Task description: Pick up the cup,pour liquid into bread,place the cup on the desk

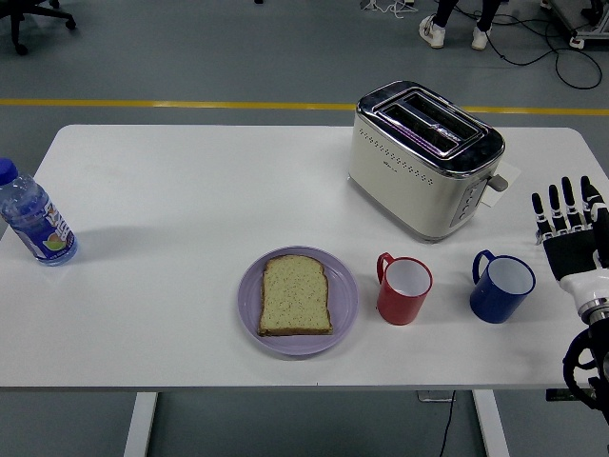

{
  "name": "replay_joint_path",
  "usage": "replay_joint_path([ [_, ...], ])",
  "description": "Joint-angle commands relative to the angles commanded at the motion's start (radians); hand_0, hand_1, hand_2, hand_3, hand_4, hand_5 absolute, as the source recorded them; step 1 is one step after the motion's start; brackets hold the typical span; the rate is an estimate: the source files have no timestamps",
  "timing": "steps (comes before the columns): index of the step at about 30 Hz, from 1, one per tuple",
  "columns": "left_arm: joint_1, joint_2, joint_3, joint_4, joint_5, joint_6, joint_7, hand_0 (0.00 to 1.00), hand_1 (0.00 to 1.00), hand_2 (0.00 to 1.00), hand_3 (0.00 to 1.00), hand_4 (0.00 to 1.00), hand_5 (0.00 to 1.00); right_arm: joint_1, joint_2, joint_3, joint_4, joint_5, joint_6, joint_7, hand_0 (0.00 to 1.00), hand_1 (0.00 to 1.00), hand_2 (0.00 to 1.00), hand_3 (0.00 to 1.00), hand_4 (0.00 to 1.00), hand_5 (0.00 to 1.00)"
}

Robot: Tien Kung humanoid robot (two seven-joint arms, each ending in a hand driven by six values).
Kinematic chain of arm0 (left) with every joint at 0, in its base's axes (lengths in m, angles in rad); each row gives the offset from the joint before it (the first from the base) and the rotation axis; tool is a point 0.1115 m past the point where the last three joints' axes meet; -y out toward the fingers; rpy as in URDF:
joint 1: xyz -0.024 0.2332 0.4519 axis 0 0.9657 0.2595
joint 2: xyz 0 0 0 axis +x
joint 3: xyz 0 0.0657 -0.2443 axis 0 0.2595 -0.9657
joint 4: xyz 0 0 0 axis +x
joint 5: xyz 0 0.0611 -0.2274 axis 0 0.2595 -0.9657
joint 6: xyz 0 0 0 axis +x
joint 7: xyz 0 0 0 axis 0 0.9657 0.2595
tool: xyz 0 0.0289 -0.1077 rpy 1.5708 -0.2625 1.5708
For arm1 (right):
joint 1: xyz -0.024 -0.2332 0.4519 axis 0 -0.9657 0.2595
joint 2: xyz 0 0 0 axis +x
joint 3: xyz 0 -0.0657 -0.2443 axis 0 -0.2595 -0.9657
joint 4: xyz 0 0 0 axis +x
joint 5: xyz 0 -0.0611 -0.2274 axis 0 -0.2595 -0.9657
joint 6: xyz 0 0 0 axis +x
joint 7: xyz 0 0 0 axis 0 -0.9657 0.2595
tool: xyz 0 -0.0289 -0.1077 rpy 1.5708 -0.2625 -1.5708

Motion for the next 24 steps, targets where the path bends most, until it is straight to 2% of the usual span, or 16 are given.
replay_joint_path([
  [13, 0.006, -0.002, 0.01, 0.0, -0.001, -0.001, 0.0, 0.635, 0.645, 0.657, 0.552, 0.321, 0.837, -0.006, 0.012, 0.043, -0.078, 0.013, 0.017, -0.003, 0.63, 0.55, 0.632, 0.602, 0.583, 0.11],
  [24, -0.001, -0.001, -0.004, 0.0, 0.003, -0.001, 0.0, 0.636, 0.646, 0.656, 0.551, 0.321, 0.835, -0.003, 0.015, 0.059, -0.101, 0.016, 0.019, -0.001, 0.624, 0.544, 0.628, 0.603, 0.576, 0.102],
])
